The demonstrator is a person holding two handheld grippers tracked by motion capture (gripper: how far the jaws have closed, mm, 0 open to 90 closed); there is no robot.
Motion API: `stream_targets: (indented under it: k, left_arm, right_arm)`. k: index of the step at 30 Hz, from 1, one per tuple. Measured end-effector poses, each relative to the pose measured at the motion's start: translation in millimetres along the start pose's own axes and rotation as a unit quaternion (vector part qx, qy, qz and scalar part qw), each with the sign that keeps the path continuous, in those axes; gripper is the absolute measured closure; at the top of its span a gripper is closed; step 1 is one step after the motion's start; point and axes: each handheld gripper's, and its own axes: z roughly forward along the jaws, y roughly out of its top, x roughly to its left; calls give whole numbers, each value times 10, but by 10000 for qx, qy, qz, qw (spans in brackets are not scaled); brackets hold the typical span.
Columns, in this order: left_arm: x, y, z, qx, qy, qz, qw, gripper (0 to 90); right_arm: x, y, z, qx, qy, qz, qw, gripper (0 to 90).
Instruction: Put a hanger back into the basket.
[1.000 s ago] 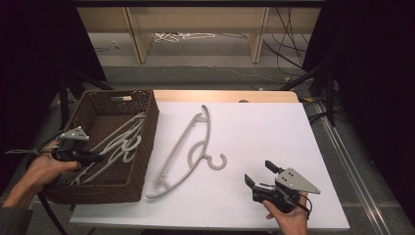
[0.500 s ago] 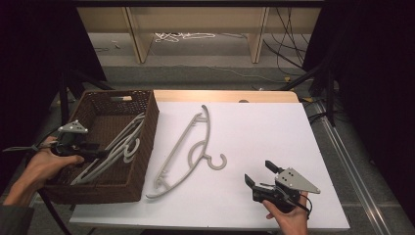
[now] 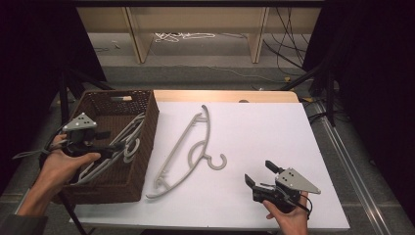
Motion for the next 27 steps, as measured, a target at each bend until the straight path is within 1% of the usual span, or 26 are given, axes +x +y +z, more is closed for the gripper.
stream_targets:
  k: [2,3,5,6,7,9,10,11,13,14,15,22,25,27]
  left_arm:
    - [-92,40,3,-117,-79,-33,9999,293]
    - [-130,60,0,-152,-92,-38,9998,291]
    - [-202,102,-6,-251,-137,17,9996,280]
    - [-250,117,3,-369,-163,-73,9992,276]
    - [-279,133,3,-436,-188,-38,9989,271]
    - [-343,154,8,-531,-233,-41,9983,240]
    - [-381,159,12,-570,-221,-74,9981,238]
    - [-407,162,21,-648,-234,-43,9976,234]
    - [-465,164,43,-738,-283,-97,9968,213]
    - [-486,165,53,-788,-290,-78,9964,211]
    - [-512,165,68,-846,-312,-106,9959,209]
    - [-697,178,157,-999,-470,-126,9938,173]
    - [-784,183,200,-1074,-549,-94,9927,173]
    - [-850,185,233,-1103,-598,-109,9920,172]
  right_arm:
    - [0,3,-5,5,-32,-35,10000,183]
    - [1,1,-3,9,-12,-21,10000,183]
    - [-1,3,-6,-2,-31,-32,10000,183]
    - [0,4,-7,-3,-25,-28,10000,183]
    - [0,3,-7,-2,-24,-36,10000,182]
    - [-1,4,-9,-10,-44,-43,10000,182]
    - [-1,5,-8,-17,-43,-39,10000,182]
    - [-1,5,-8,-9,-41,-36,10000,181]
    - [0,4,-8,-1,-37,-39,10000,181]
    - [0,4,-9,-11,-42,-42,10000,181]
    - [-1,5,-8,-17,-42,-45,10000,181]
    - [-1,3,-7,0,-22,-30,10000,181]
    - [-2,4,-8,-15,-38,-36,10000,181]
    - [-2,3,-9,-11,-39,-33,10000,181]
